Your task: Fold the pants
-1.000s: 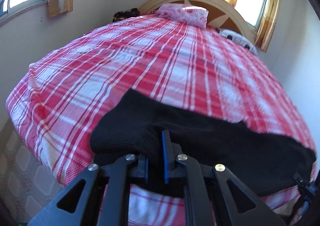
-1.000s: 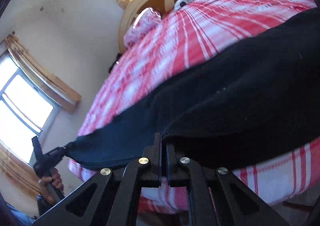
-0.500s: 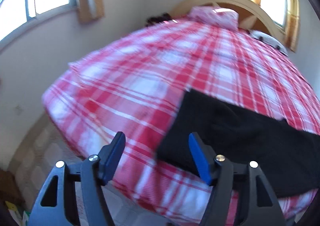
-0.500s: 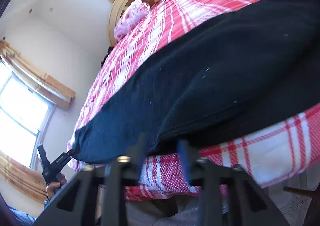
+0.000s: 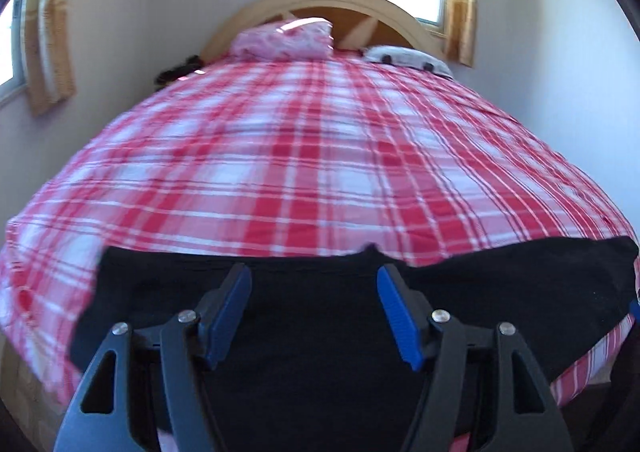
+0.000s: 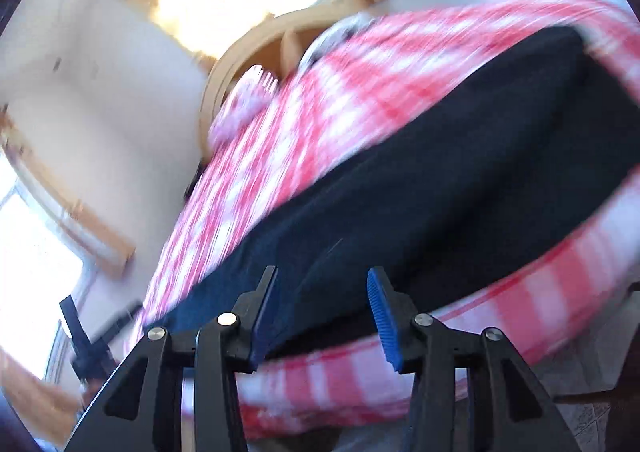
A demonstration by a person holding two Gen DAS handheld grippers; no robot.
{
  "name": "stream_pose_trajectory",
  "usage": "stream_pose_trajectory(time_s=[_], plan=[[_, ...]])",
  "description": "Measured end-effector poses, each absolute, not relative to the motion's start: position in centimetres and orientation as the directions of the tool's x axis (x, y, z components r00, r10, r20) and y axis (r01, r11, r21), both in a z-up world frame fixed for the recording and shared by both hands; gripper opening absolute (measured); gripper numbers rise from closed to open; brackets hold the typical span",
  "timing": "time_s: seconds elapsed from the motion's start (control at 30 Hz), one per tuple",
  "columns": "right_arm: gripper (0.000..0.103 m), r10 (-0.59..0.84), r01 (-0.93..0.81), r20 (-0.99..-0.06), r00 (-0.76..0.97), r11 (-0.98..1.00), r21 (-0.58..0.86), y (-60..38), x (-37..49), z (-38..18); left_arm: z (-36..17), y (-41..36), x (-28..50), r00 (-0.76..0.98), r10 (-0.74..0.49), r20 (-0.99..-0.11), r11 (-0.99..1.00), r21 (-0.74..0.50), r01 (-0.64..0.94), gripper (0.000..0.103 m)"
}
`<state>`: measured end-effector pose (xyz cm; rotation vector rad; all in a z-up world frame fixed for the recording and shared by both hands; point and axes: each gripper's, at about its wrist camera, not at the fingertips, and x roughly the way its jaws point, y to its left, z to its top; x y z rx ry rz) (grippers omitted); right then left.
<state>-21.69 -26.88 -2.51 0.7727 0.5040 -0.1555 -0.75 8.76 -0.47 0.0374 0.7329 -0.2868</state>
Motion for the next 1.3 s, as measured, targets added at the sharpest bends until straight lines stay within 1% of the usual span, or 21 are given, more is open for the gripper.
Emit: stream_pose_trajectory(time_s=[0.03,0.17,0.2,0.23,0.3,0.47,0.5,0.53,0.6,0.67,0.7,0.73,0.77,0.8,0.83,0.9,1.03,1.1,1.13,1.2,1.3], plan=[[0.047,-0.011,0.350,-0.468,0.883,0.679,0.645,-29.2,-23.4,-2.2,-1.2,7.8,-0.4,0.691,-0.247,-0.680,0.959,-0.069,0.275,0.068],[0.047,-0.166,0.427,-0.413,0.896,0.584,0.691,-36.6,-27.6,-1.6,-4.4,5.9,0.4,0.608,-0.237,-0.758,0.957,-0.073,0.282,0.056],[0.047,-0.199,0.449,-0.415,0.888,0.575,0.684,-38.2,-27.9,-1.5,-4.8,5.5,0.2,0.612,-0.220,-0.760,0.960,-0.056,0.276,0.056],[0.047,-0.229,0.469,-0.418,0.879,0.571,0.674,-39.6,-28.0,-1.2,-4.9,5.3,-0.3,0.644,-0.206,-0.736,0.960,-0.026,0.278,0.056],[0.047,-0.244,0.474,-0.416,0.876,0.596,0.648,-42.3,-27.5,-0.5,-4.8,4.7,-1.1,0.661,-0.179,-0.729,0.960,0.018,0.279,0.057],[0.047,-0.346,0.584,-0.486,0.803,0.618,0.526,-47.2,-26.4,-0.2,-5.0,4.7,-1.1,0.661,-0.160,-0.733,0.970,0.006,0.242,0.061],[0.052,-0.355,0.596,-0.496,0.793,0.623,0.506,-48.1,-26.0,-0.4,-5.0,4.6,-1.1,0.663,-0.153,-0.733,0.972,0.012,0.237,0.061],[0.054,-0.351,0.602,-0.511,0.784,0.631,0.490,-48.8,-25.7,-0.8,-5.1,4.5,-1.2,0.666,-0.143,-0.732,0.973,0.021,0.232,0.062],[0.054,-0.351,0.620,-0.539,0.766,0.625,0.474,-50.4,-24.8,-1.7,-5.2,4.1,-1.0,0.667,-0.125,-0.735,0.974,0.036,0.222,0.063],[0.054,-0.309,0.582,-0.527,0.792,0.640,0.501,-51.1,-24.3,-2.5,-5.3,4.0,-0.8,0.663,-0.121,-0.739,0.976,0.035,0.217,0.064],[0.053,-0.288,0.567,-0.528,0.799,0.654,0.502,-50.9,-23.7,-2.6,-5.2,4.0,-0.7,0.661,-0.121,-0.741,0.976,0.034,0.216,0.064],[0.048,-0.261,0.546,-0.530,0.807,0.673,0.499,-50.6,-23.2,-2.6,-5.2,4.0,-0.7,0.658,-0.121,-0.743,0.976,0.033,0.216,0.064],[0.026,-0.233,0.523,-0.538,0.810,0.703,0.483,-50.0,-22.5,-2.5,-5.2,4.0,-0.7,0.657,-0.121,-0.744,0.976,0.033,0.217,0.065],[0.017,-0.234,0.525,-0.557,0.797,0.725,0.446,-49.3,-22.0,-2.1,-5.2,4.0,-0.7,0.656,-0.120,-0.745,0.976,0.033,0.217,0.065],[0.017,-0.238,0.530,-0.588,0.773,0.751,0.394,-48.5,-21.7,-1.5,-5.2,4.0,-0.7,0.654,-0.120,-0.747,0.976,0.032,0.216,0.065],[0.017,-0.249,0.531,-0.595,0.764,0.767,0.360,-47.8,-22.0,-0.3,-5.2,3.9,-0.6,0.650,-0.120,-0.750,0.976,0.030,0.216,0.065],[0.017,-0.245,0.541,-0.581,0.777,0.732,0.415,-47.3,-24.6,4.6,-5.1,4.0,-0.4,0.643,-0.125,-0.756,0.975,0.027,0.221,0.066],[0.017,-0.258,0.569,-0.604,0.754,0.716,0.404,-47.2,-25.3,6.5,-5.1,3.9,-0.3,0.639,-0.126,-0.759,0.975,0.024,0.221,0.066],[0.017,-0.282,0.606,-0.636,0.718,0.702,0.374,-47.2,-25.6,7.3,-5.1,3.9,-0.3,0.639,-0.125,-0.759,0.975,0.025,0.221,0.067],[0.017,-0.322,0.669,-0.672,0.667,0.655,0.351,-47.7,-26.2,7.8,-5.1,3.9,-0.3,0.640,-0.125,-0.758,0.975,0.026,0.221,0.067],[0.017,-0.416,0.728,-0.679,0.605,0.634,0.260,-49.4,-25.9,6.7,-5.1,3.7,-0.3,0.643,-0.119,-0.757,0.976,0.031,0.218,0.067]])
